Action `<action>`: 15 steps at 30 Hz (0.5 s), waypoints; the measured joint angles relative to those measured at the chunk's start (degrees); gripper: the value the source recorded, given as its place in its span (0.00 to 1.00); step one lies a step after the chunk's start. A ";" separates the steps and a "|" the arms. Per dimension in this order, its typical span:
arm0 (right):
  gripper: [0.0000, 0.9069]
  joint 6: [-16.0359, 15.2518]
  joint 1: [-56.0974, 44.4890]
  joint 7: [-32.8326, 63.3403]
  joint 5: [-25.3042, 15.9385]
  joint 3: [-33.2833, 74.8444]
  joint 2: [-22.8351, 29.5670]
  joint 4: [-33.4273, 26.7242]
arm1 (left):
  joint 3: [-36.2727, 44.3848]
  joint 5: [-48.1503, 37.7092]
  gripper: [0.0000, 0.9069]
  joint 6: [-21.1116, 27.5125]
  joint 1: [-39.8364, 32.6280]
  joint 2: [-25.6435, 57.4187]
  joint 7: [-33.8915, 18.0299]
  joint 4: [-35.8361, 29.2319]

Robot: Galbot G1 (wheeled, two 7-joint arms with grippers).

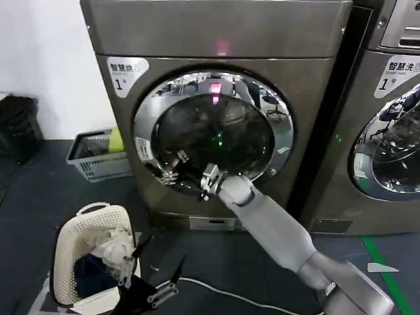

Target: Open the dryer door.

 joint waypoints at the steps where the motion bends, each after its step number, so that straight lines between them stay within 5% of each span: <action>1: 1.00 0.10 0.10 -0.32 0.00 -0.12 0.14 -0.21 | 0.00 0.01 1.00 -0.01 0.08 -0.08 0.00 -0.04; 15: 1.00 2.93 1.33 -7.01 0.54 -1.16 1.21 -2.63 | -0.12 0.04 1.00 -0.19 0.47 -0.40 -0.04 -0.19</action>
